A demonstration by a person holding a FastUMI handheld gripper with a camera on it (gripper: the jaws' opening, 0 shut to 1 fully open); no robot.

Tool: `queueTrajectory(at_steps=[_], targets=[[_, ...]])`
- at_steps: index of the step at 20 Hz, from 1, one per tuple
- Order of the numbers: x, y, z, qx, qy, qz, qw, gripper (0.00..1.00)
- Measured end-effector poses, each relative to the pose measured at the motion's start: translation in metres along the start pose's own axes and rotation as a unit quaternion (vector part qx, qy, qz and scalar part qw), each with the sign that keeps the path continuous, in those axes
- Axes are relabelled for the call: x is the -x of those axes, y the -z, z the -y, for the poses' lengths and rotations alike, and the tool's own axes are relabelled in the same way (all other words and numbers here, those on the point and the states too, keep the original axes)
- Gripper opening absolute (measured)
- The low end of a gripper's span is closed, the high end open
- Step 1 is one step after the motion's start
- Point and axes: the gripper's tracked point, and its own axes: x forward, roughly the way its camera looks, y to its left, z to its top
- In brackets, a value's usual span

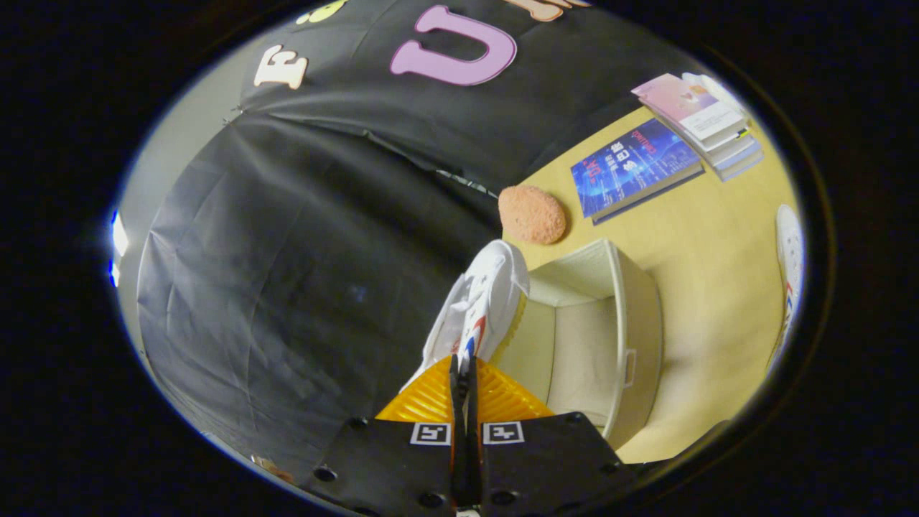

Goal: Open the storage box then place both shoes into the box .Put the left shoe in first, then the right shoe, with the right side of both shoes facing outward in a uniform manner.

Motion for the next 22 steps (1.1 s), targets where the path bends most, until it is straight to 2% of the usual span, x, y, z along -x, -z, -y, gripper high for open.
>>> queueTrajectory(at_steps=[1, 6, 9, 13, 22], targets=[[-0.007, 0.003, -0.019, -0.02, -0.035, -0.001, 0.999, 0.02], [-0.021, 0.0, 0.01, -0.008, 0.013, 0.0, 1.0, 0.02], [-0.023, 0.006, 0.023, -0.033, 0.015, -0.006, 0.999, 0.02], [-0.017, 0.005, 0.025, -0.033, 0.016, -0.006, 0.999, 0.02], [0.024, -0.044, 0.056, -0.026, 0.042, 0.047, 0.998, 0.02]])
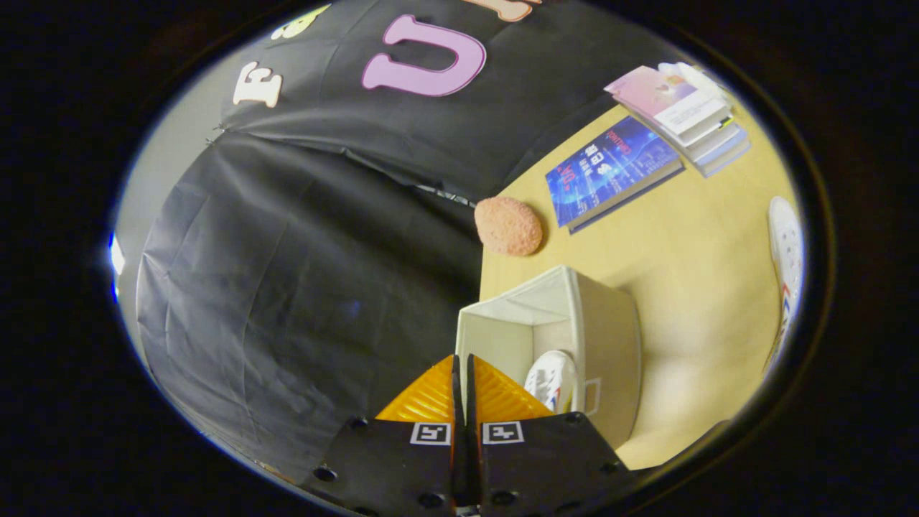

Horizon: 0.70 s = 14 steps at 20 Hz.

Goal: Open the storage box then place both shoes into the box .Put the left shoe in first, then the right shoe, with the right side of both shoes facing outward in a uniform manner.

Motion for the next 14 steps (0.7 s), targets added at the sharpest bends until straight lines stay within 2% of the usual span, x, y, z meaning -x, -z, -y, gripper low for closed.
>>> queueTrajectory(at_steps=[9, 14], targets=[[0.05, -0.053, 0.072, -0.019, 0.051, 0.048, 0.997, 0.02], [0.08, -0.064, 0.131, -0.029, 0.101, 0.059, 0.993, 0.02]])
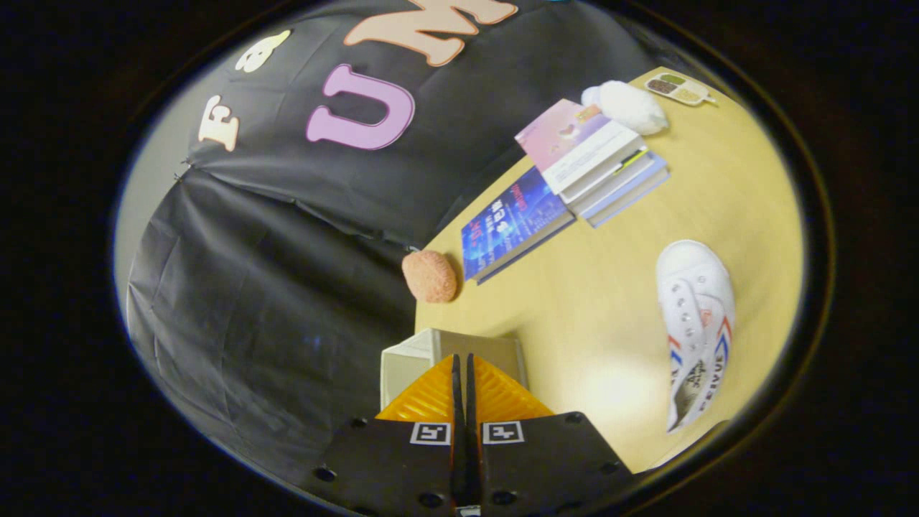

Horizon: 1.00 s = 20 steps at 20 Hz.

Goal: Open the storage box then place both shoes into the box .Put the left shoe in first, then the right shoe, with the right side of both shoes facing outward in a uniform manner.

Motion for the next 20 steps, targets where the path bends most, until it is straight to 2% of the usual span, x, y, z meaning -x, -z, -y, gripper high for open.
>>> queueTrajectory(at_steps=[8, 13, 15, 20], targets=[[0.031, -0.01, 0.107, -0.063, 0.081, 0.012, 0.995, 0.02], [0.045, 0.0, 0.164, -0.072, 0.138, 0.013, 0.988, 0.06], [0.049, 0.002, 0.182, -0.073, 0.163, 0.01, 0.984, 0.18], [0.056, 0.01, 0.207, -0.065, 0.206, 0.01, 0.976, 0.31]])
